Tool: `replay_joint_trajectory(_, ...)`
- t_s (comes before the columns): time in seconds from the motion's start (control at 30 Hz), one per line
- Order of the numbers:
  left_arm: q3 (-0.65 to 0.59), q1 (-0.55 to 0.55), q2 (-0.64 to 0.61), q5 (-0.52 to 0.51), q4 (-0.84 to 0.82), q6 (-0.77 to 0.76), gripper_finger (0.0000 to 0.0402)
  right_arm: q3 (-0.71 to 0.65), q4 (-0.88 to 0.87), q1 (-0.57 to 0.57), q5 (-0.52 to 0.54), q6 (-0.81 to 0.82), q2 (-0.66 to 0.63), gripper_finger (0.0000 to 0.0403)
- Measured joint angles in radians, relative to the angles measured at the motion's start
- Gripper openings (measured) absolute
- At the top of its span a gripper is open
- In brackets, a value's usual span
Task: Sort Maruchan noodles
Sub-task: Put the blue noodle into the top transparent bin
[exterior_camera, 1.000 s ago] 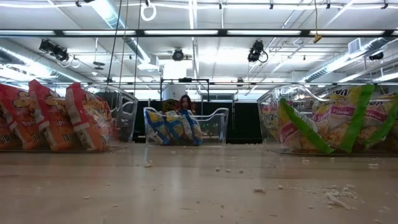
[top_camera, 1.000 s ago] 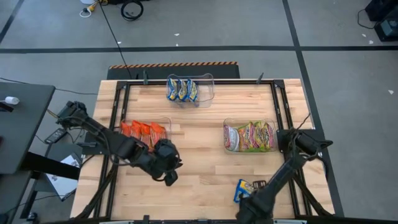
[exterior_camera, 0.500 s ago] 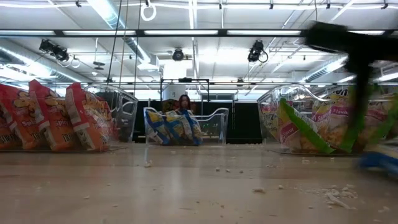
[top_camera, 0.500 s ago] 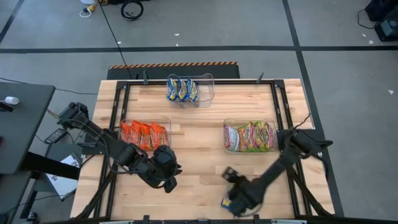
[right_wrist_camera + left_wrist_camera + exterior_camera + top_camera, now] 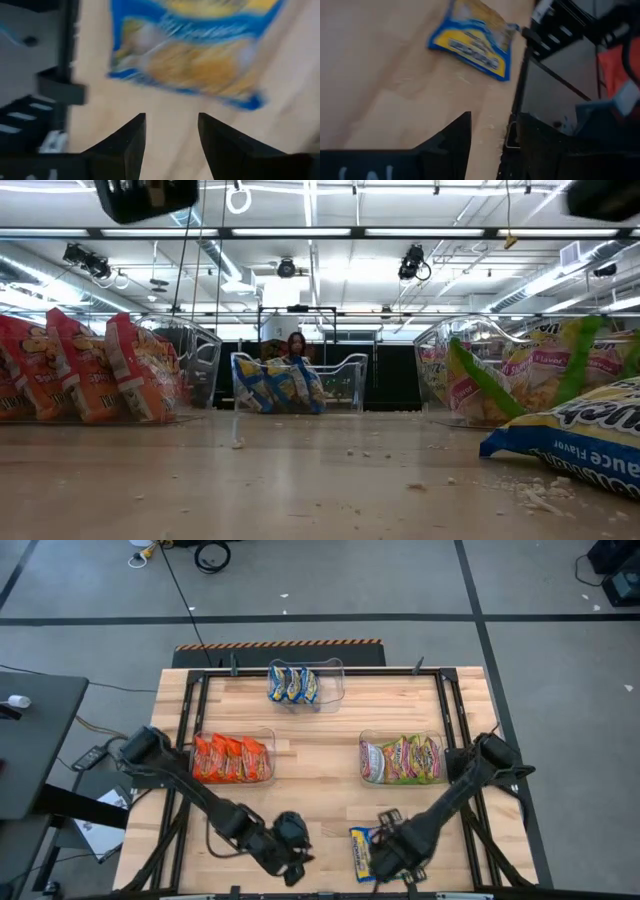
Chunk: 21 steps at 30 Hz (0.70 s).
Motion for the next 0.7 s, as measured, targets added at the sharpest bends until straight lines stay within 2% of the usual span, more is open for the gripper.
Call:
replay_joint_trajectory(0.1,0.000,-0.005,0.068,0.003,0.102,0.102,0.0162,-0.030,0.040,0.053,-0.039,0.107,-0.007,0.0184)
replay_joint_trajectory(0.23,0.000,-0.004,0.144,-0.001,0.170,0.230,0.0162,-0.107,0.192,0.092,-0.067,0.235,-0.008,0.0183)
replay_joint_trajectory(0.37,0.000,0.007,0.195,0.020,0.189,0.271,0.0163,-0.181,0.299,0.103,-0.002,0.350,-0.008,0.0183)
replay_joint_trajectory(0.57,0.000,0.055,0.260,0.146,0.237,0.065,0.0163,-0.240,0.444,0.029,0.150,0.335,-0.008,0.0183)
replay_joint_trajectory(0.7,0.000,0.074,0.317,0.205,0.288,-0.126,0.0163,-0.246,0.500,-0.038,0.182,0.264,-0.007,0.0183)
